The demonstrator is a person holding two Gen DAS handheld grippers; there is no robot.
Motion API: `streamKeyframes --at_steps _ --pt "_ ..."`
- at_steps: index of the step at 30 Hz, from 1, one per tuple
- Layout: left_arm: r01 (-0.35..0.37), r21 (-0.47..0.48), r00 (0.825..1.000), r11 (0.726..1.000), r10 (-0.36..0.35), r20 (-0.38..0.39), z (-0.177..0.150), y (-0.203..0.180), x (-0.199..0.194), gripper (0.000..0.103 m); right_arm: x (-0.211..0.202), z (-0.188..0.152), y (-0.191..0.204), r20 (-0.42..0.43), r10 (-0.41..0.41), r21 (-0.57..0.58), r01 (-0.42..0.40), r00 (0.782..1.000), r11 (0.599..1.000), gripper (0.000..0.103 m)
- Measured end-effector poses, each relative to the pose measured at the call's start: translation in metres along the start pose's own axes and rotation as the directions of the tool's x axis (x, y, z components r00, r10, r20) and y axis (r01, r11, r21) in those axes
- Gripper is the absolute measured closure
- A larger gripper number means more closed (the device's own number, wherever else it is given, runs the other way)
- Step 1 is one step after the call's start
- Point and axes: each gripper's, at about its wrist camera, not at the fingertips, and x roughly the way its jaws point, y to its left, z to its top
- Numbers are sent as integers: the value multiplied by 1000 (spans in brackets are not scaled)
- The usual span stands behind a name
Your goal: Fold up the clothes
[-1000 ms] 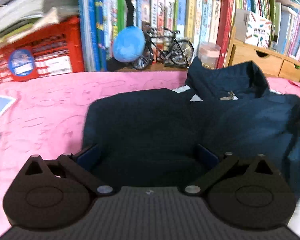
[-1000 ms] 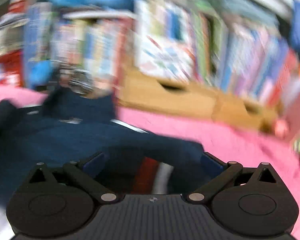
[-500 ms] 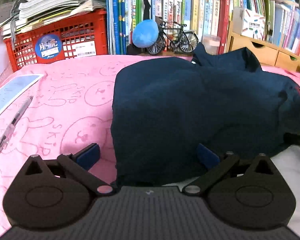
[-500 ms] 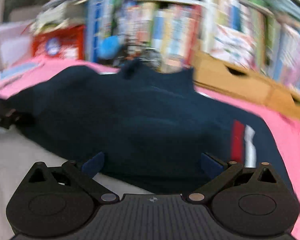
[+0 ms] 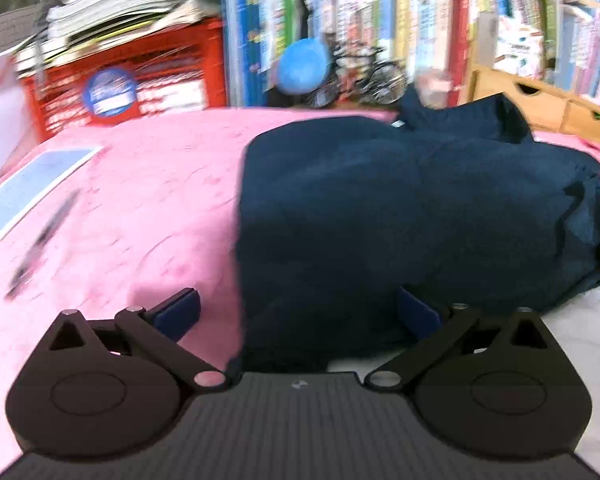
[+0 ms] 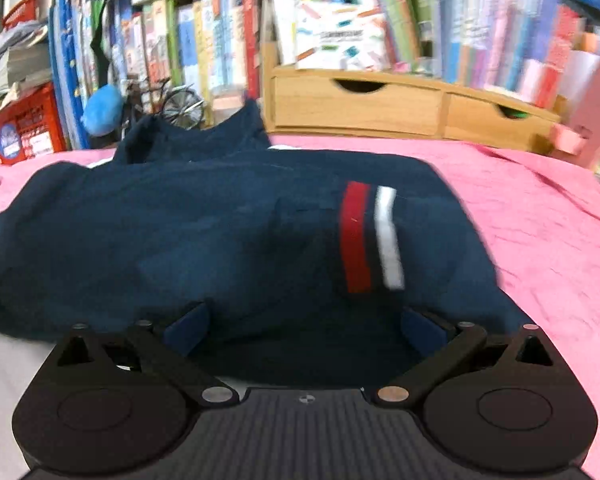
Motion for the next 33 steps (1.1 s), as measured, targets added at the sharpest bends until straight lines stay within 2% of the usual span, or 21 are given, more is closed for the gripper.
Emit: streamKeyframes --at_steps 3,6,8,11,15,18,22,26,33 --pt "31 5 999 1000 -31 15 -18 -5 -37 0 -44 -26 5 42 93 -61 -91 995 994 0" --pt "61 56 998 997 -62 10 -47 -20 -66 0 -93 -64 14 107 67 -135 -52 992 990 0" --pt "80 82 997 993 -80 -5 -67 -30 -82 0 -124 -92 14 144 78 -163 -54 987 985 0" --pt "116 73 993 991 -114 -24 -95 -40 -102 0 -156 -130 15 146 85 -164 -61 986 985 0" --pt "107 106 994 989 -105 -25 -119 -54 -130 0 -186 -169 12 149 64 -99 -50 987 994 0" --pt "122 115 992 986 -118 -46 -132 -57 -144 0 -202 -183 9 141 69 -58 -62 988 996 0" --pt "100 140 993 985 -90 -76 -151 -61 -160 0 -218 -192 12 111 54 -95 -43 992 995 0" --pt "129 162 989 978 -115 -89 -172 -66 -173 0 -239 -209 7 108 66 -111 -54 992 992 0" --pt "134 163 986 977 -116 -115 -179 -71 -166 0 -241 -233 -13 77 66 -67 -61 995 996 0"
